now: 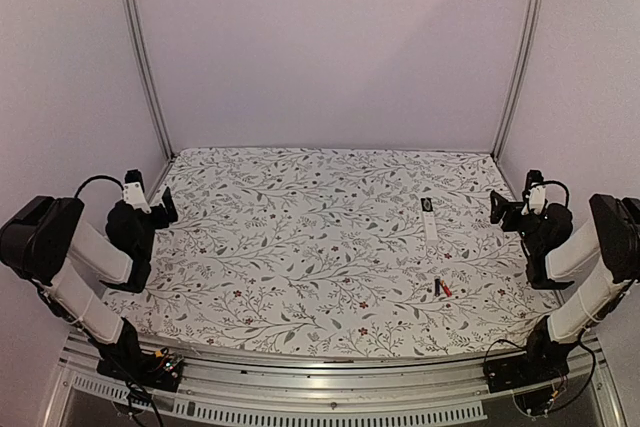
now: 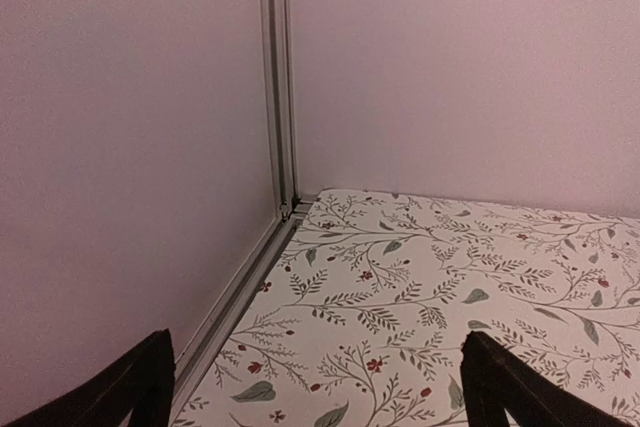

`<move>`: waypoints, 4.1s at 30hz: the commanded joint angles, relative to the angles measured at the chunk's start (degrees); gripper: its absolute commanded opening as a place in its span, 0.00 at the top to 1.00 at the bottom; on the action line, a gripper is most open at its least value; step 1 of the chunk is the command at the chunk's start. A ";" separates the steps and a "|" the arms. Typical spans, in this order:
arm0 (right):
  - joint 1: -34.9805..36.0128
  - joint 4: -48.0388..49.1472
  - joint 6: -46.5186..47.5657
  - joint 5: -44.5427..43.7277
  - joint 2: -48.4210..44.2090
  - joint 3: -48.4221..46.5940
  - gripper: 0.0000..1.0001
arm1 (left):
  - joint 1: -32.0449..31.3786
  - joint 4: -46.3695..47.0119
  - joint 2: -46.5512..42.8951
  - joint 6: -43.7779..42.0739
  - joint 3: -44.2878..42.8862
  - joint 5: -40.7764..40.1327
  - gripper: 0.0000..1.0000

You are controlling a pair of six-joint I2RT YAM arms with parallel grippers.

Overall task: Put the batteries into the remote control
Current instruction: Pick up the remote control from the center of the board, then pass from the right arm to the left

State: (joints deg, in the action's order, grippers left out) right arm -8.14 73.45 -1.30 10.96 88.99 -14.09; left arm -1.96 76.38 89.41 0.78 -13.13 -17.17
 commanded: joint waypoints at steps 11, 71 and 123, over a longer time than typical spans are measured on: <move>0.41 -22.25 -1.13 -1.04 -10.71 -8.29 0.01 | 1.85 -0.28 -0.55 1.45 -0.47 2.87 0.00; 45.53 -84.80 3.07 12.69 4.39 -65.01 0.96 | -16.45 -60.34 -31.99 5.58 -31.26 30.98 0.09; 57.29 -69.27 10.88 23.13 0.81 -67.91 0.48 | -42.87 -61.01 -23.52 17.67 -46.01 32.30 1.00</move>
State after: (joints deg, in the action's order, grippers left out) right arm 49.01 2.17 10.07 44.62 90.83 -82.02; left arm -44.51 20.84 66.85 11.92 -57.30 29.50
